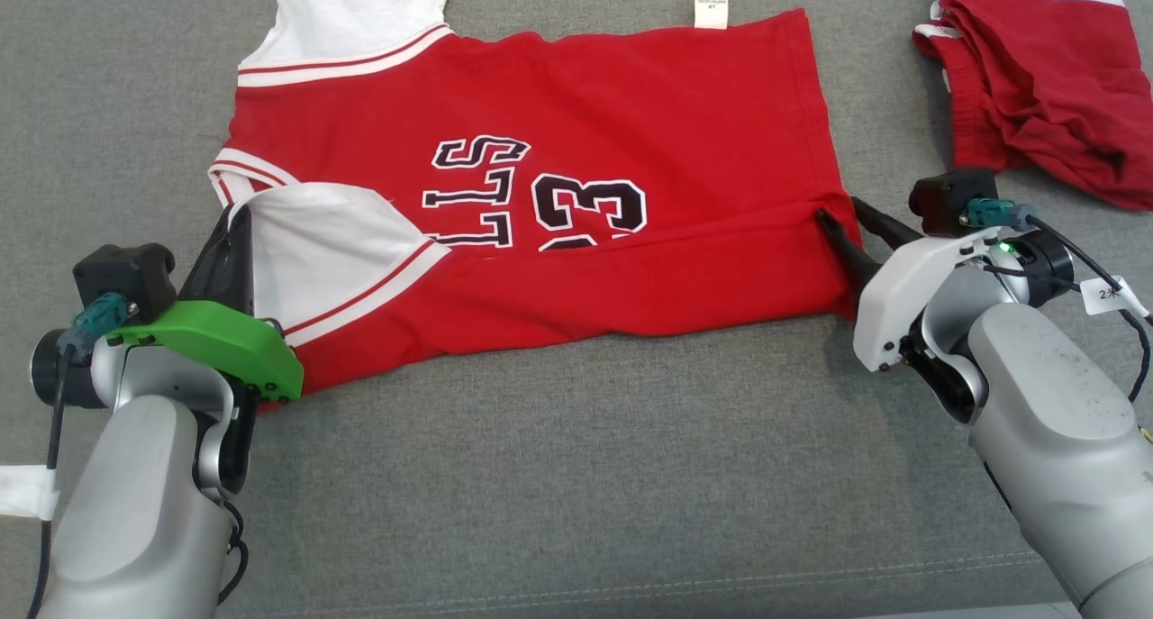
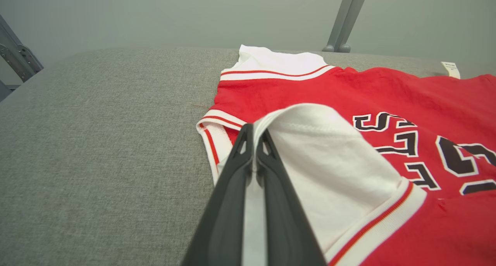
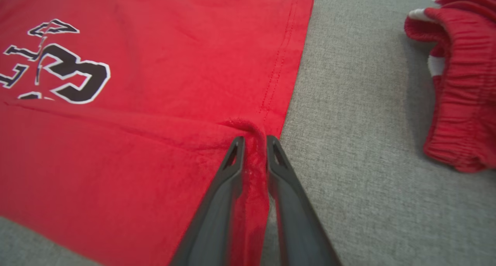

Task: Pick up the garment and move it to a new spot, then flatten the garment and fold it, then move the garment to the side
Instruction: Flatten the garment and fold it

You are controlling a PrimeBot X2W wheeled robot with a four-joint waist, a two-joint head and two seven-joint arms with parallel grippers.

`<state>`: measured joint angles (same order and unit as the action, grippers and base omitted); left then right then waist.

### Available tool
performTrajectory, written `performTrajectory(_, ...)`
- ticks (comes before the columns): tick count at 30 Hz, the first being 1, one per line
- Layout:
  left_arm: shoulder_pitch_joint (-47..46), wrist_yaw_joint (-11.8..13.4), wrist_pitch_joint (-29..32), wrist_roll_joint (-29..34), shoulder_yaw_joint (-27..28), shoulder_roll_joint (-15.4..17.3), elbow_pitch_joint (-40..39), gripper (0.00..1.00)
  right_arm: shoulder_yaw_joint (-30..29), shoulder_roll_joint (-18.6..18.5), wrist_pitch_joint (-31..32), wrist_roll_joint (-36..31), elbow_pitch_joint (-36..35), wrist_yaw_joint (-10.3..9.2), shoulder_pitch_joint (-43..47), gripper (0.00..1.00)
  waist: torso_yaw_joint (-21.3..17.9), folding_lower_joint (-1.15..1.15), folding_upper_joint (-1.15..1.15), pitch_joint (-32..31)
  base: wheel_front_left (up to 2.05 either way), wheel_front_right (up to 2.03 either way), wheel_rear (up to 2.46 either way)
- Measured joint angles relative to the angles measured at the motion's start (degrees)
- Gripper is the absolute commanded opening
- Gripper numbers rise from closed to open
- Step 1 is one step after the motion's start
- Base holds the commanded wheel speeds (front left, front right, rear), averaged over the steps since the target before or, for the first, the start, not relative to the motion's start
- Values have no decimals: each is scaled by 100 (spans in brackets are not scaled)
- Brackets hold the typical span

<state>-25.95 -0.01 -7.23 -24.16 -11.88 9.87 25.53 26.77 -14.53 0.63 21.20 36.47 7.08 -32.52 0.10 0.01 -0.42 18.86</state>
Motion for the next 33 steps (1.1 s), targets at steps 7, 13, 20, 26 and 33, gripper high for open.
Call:
performTrajectory(7,-143,-4,-203,23,37,-3,374,100,36,-4,-339,0,111,0,-114,100,14,0,0,-96,0,0,0)
performTrajectory(13,-139,-38,-401,-40,109,-52,553,100,19,-2,-656,8,231,4,-112,100,19,0,0,-261,0,0,0)
performTrajectory(20,295,-157,-471,-488,308,-369,823,100,-263,62,-1140,301,370,-2,184,100,35,0,0,-541,0,0,0)
performTrajectory(26,832,-208,-493,-832,487,-534,1055,100,-461,318,-1312,631,524,-12,843,100,76,-1,0,-854,0,0,0)
performTrajectory(33,1173,-250,-488,-1078,608,-548,1154,100,-590,547,-1329,847,583,-19,1296,100,118,-1,0,-1156,0,0,0)
